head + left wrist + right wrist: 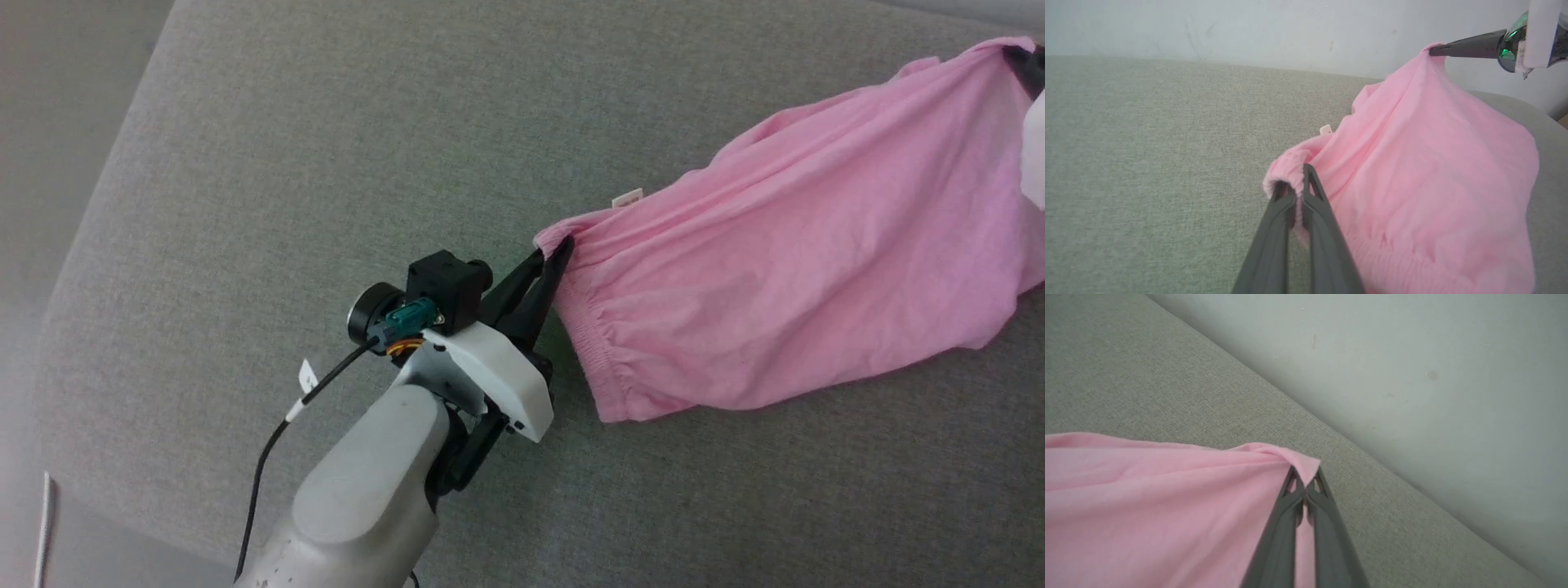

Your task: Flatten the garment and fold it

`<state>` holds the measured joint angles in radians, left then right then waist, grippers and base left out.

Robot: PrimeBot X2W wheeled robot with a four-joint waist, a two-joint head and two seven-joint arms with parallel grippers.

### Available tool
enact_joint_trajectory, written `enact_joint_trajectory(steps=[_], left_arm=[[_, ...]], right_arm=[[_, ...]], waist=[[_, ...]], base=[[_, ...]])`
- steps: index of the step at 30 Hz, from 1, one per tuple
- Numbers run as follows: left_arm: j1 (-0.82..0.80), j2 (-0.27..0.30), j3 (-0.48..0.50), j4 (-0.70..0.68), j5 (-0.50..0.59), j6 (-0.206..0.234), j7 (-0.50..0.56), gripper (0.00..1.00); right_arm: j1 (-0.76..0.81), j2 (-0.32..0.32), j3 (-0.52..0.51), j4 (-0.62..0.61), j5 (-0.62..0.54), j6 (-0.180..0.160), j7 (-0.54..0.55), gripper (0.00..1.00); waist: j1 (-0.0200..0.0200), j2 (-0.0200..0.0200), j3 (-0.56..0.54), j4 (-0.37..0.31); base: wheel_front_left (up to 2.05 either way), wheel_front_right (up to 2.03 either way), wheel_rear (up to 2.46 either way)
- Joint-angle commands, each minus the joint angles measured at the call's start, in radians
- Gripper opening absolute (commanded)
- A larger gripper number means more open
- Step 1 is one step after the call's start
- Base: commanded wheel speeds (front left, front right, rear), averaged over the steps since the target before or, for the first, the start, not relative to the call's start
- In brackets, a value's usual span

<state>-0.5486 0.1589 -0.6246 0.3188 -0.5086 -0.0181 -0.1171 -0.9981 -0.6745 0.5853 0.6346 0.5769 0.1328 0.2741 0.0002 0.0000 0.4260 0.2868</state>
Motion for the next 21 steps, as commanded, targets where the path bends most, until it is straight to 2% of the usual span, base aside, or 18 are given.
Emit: enact_joint_trajectory(steps=[1,2,3,4,10,15,21], left_arm=[[-0.02,-0.008,-0.004,0.018,0.008,-0.007,-0.012,0.0],[-0.026,-0.014,-0.007,0.029,0.009,-0.008,-0.017,0.0],[-0.031,-0.019,-0.008,0.041,0.009,-0.009,-0.021,0.32],[-0.035,-0.023,-0.009,0.051,0.01,-0.008,-0.028,1.0],[-0.037,-0.028,-0.003,0.102,0.013,0.002,-0.075,1.0],[0.005,0.0,0.03,0.096,0.004,0.023,-0.109,1.0],[0.09,0.062,0.086,-0.006,0.048,0.104,-0.139,1.0]], right_arm=[[-0.017,0.009,0.017,0.025,-0.004,-0.002,-0.019,0.0],[-0.023,0.012,0.029,0.047,-0.002,-0.002,-0.025,0.0],[-0.028,0.015,0.041,0.066,0.0,-0.002,-0.03,0.28],[-0.031,0.019,0.053,0.082,0.005,-0.002,-0.038,1.0],[-0.03,0.056,0.093,0.177,0.033,-0.002,-0.129,1.0],[-0.002,0.079,0.127,0.208,0.069,-0.002,-0.227,1.0],[0.066,0.075,0.14,0.186,0.097,-0.002,-0.431,1.0]], waist=[[-0.0002,0.0,0.027,0.03],[-0.0002,0.0,0.027,0.032],[-0.0002,0.0,0.027,0.033],[-0.0002,0.0,0.025,0.034],[-0.0002,0.0,-0.032,0.016],[-0.0002,0.0,-0.126,-0.017],[-0.0002,0.0,-0.249,-0.062]], base=[[0.0,0.0,0.0],[0.0,0.0,0.0],[0.0,0.0,0.0],[0.0,0.0,0.0],[0.0,0.0,0.0],[0.0,0.0,0.0],[0.0,0.0,0.0]])
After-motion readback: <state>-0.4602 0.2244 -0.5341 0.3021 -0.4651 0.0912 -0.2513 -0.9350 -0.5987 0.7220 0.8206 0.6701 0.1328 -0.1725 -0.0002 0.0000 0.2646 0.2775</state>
